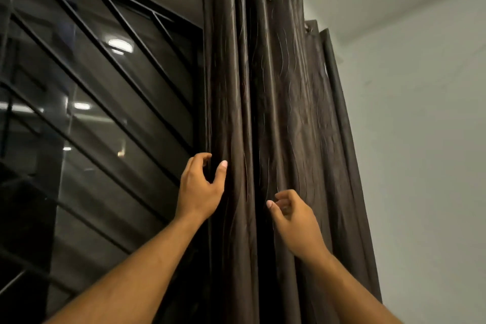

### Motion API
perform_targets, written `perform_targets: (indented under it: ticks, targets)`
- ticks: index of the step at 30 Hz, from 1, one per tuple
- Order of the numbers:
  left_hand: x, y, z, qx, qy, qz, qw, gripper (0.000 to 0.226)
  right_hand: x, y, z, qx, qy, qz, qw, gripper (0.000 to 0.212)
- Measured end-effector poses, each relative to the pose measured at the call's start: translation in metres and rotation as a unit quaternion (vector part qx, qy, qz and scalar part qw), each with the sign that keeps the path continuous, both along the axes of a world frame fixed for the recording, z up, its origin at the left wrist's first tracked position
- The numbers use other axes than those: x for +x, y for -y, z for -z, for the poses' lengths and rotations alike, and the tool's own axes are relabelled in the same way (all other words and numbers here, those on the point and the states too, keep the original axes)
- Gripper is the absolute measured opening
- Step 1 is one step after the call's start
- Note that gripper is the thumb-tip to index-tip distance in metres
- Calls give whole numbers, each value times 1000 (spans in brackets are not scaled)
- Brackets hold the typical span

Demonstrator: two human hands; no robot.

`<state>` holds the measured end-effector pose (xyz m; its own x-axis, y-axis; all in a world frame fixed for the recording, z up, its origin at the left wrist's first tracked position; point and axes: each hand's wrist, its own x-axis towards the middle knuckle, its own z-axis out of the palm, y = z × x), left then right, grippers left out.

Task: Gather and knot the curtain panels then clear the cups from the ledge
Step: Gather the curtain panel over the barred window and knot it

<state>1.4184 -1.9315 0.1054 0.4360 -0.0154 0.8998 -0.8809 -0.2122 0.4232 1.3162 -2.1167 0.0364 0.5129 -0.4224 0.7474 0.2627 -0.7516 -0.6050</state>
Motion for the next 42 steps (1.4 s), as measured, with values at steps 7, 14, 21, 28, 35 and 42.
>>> perform_targets:
  ticks: [7,14,21,28,35,42]
  targets:
    - [10,30,-84,-3,15,62,998,95,64,15,-78,-44,122,40,991,55]
    - [27,43,-152,2,-10,39,999,94,88,47,-167,43,122,23,991,91]
    - [44,45,-203,-25,19,51,998,78,114,33,-230,-40,79,-144,986,78]
    - [32,14,-232,-120,59,58,989,43,123,-57,-266,-262,99,-256,925,84]
    - [26,-20,-243,-84,41,0,996,23,112,-66,-266,-258,110,-396,874,62]
    - [25,-14,-235,10,72,-43,996,37,127,49,-278,175,196,25,964,97]
